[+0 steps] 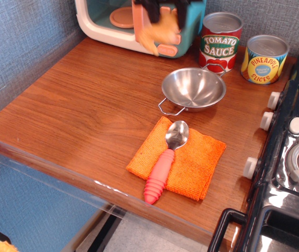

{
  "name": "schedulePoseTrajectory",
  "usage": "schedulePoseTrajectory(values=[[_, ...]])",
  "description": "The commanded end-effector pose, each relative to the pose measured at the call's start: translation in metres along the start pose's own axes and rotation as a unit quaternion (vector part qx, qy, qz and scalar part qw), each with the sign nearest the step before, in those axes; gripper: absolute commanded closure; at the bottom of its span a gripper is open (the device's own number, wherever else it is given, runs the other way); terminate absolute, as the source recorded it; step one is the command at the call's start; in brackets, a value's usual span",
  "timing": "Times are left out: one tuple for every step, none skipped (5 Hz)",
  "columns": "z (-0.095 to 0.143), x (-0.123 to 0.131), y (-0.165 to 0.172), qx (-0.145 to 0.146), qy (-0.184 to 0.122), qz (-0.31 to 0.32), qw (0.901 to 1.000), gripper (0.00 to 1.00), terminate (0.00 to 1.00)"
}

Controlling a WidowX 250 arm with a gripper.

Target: Put the chicken inside the pan

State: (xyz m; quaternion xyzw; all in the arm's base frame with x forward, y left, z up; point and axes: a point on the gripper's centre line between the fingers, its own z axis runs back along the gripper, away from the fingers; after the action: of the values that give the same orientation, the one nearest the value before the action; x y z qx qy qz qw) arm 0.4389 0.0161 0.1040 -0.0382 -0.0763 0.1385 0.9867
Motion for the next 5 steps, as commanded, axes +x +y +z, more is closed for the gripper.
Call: schedulePoseTrajectory(values=[[0.003, -0.020, -0.003, 0.022, -0.014, -0.039, 0.9989, 1.00, 0.00], [-0.006, -0.022, -0.008, 0.028, -0.010, -0.053, 0.9982, 1.00, 0.00], [-0.009, -0.021, -0.018, 0.016, -0.013, -0.070, 0.9973, 1.00, 0.00], [-0.010, -0.020, -0.027, 0.013, -0.016, -0.081, 0.9965, 1.00, 0.00], [-0.012, -0.019, -0.029, 0.009, -0.011, -0.087, 0.9961, 0.00, 0.00]])
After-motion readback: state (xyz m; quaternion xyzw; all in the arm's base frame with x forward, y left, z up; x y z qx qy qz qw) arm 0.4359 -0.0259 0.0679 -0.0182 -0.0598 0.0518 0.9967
